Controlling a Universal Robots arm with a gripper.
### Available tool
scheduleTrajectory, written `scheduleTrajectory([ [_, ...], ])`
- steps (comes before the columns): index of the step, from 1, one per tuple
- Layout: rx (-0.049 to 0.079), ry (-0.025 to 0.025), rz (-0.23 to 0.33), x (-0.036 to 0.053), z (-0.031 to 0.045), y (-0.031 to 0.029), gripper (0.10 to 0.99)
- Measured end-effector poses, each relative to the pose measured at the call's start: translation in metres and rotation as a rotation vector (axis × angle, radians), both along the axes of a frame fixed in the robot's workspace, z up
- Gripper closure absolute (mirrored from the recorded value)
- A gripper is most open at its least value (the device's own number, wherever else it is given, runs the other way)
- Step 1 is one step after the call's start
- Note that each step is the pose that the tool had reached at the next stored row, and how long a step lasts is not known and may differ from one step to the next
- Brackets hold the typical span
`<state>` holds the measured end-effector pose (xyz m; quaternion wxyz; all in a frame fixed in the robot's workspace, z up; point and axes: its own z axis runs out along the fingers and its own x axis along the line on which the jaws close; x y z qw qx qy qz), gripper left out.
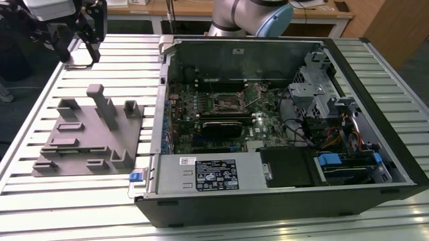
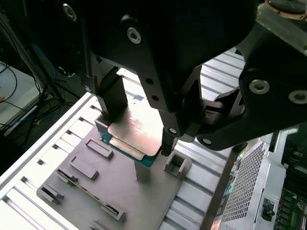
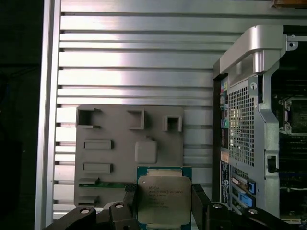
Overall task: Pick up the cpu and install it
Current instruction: 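Pick up the cpu and move it towards the insertion slot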
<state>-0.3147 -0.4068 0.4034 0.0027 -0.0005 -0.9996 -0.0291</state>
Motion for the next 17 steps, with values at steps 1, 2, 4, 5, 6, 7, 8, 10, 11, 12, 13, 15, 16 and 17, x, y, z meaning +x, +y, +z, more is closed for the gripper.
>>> scheduleTrajectory([
  [1, 0.0, 0.0, 0.0, 0.0013, 0.0, 0.0, 0.549],
  [2, 0.0, 0.0, 0.0, 0.0027, 0.0, 0.0, 0.549],
  [4, 0.0, 0.0, 0.0, 0.0056, 0.0, 0.0, 0.549],
  [5, 0.0, -0.0001, 0.0, 0.0072, 0.0, 0.0, 0.549],
  [6, 0.0, -0.0001, 0.0, 0.0085, 0.0, 0.0, 0.549],
  [7, 0.0, 0.0, 0.0, 0.01, 0.0, 0.0, 0.549],
  [8, 0.0, -0.0001, 0.0, 0.0116, -0.0001, 0.0, 0.549],
  [10, 0.0, -0.0001, 0.0, 0.0151, 0.0, 0.0, 0.549],
  [11, 0.0, -0.0001, 0.0, 0.017, 0.0, 0.0, 0.549],
  [12, 0.0, 0.0, 0.0, 0.019, 0.0, 0.0001, 0.549],
  [13, 0.0, -0.0001, 0.0, 0.0212, 0.0, 0.0002, 0.549],
  [15, 0.0, -0.0001, 0.001, 0.0257, 0.0, 0.0008, 0.549],
  [16, 0.0, -0.0001, 0.001, 0.0283, -0.0001, 0.0011, 0.549],
  [17, 0.0, -0.0001, 0.002, 0.0308, 0.0, 0.0014, 0.549],
])
